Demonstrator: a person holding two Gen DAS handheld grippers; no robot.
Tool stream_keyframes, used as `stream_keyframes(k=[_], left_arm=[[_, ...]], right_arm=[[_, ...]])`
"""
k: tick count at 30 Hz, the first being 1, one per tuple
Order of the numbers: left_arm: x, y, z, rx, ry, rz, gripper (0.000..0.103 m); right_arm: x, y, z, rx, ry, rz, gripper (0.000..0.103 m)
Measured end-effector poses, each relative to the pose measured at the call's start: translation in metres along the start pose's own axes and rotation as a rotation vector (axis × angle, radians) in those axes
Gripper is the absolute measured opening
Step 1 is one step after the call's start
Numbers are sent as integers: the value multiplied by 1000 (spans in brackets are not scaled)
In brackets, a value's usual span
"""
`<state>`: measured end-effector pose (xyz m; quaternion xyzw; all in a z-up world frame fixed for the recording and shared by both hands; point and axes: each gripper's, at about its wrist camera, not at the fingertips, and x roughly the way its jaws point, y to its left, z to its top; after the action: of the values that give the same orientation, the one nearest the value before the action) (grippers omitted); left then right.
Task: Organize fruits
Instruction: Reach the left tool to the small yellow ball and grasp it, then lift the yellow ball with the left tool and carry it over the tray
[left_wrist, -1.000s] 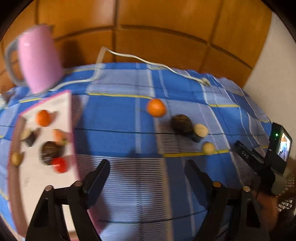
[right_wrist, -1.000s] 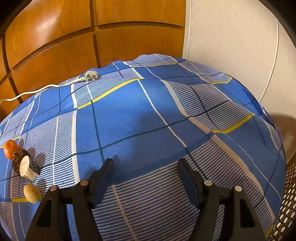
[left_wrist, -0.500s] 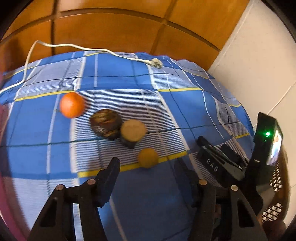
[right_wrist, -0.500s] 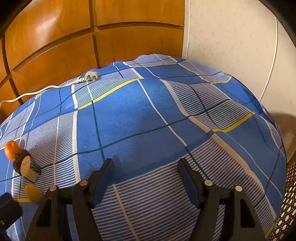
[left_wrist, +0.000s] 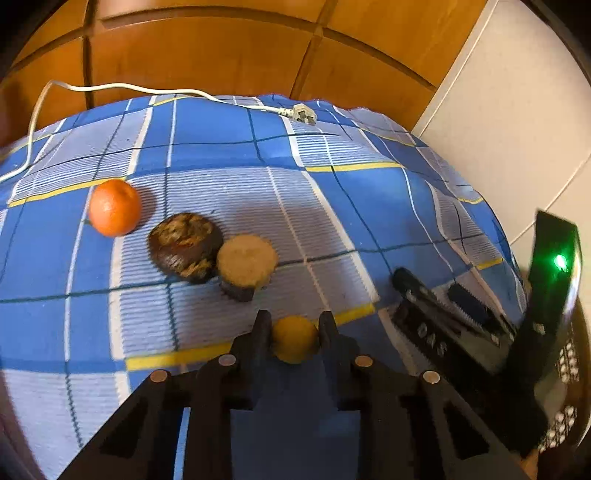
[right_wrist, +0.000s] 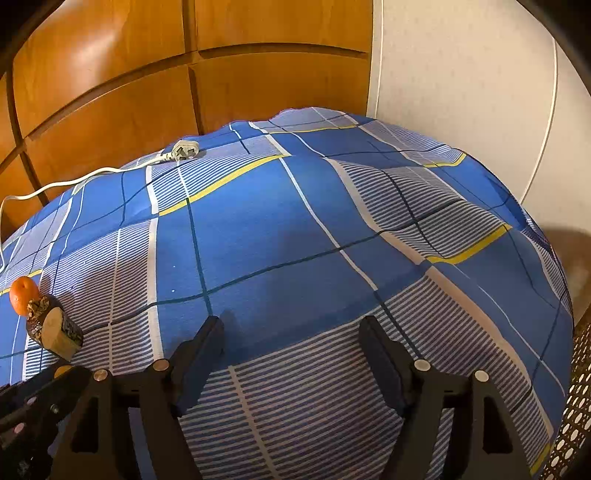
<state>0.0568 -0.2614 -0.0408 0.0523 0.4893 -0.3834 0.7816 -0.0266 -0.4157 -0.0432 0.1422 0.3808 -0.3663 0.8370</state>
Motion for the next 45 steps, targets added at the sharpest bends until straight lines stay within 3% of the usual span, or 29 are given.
stream_keyframes(k=[13, 19, 31, 45], left_arm=[[-44, 46, -51, -82, -47, 29, 27], [-44, 42, -57, -35, -75, 55, 28], [-67, 56, -61, -111, -76, 2, 26], [-157, 81, -58, -190, -301, 217, 26]], right_arm=[[1, 3, 0, -15, 0, -6, 79], [1, 3, 0, -15, 0, -7, 79], [2, 4, 1, -17, -1, -15, 79], [2, 5, 0, -20, -1, -19, 79]])
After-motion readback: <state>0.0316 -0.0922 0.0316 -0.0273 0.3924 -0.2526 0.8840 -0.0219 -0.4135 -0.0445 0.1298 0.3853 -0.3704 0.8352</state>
